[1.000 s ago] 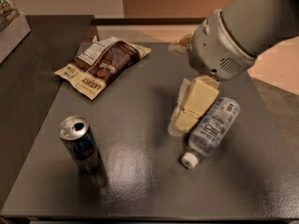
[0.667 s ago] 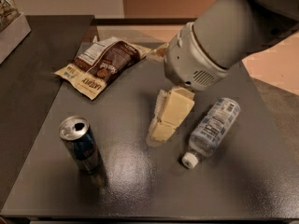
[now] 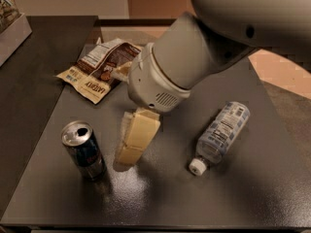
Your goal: Move redbull can near brown chip bag
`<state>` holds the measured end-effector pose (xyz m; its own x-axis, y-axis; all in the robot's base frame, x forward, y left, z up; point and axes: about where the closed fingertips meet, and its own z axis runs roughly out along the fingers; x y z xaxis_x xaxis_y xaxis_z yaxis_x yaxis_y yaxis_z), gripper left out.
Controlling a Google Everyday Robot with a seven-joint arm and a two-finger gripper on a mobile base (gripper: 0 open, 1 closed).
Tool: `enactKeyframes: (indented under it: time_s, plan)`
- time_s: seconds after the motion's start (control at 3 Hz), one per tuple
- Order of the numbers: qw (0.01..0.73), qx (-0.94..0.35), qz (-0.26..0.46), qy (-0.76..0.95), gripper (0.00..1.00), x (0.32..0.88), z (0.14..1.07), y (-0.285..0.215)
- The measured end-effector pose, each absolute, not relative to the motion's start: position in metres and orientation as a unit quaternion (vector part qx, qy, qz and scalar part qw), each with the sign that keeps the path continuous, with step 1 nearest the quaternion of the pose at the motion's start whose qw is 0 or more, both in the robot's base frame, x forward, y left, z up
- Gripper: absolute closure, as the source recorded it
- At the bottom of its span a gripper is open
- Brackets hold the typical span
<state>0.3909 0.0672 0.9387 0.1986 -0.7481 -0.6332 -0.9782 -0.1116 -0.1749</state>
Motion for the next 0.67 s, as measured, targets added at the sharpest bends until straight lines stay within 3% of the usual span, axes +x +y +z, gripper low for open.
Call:
enactKeyframes:
  time_s: [0.67]
  plan:
    - [0.257,-0.746,0.229,0.570,0.00,0.373,0.913,0.104]
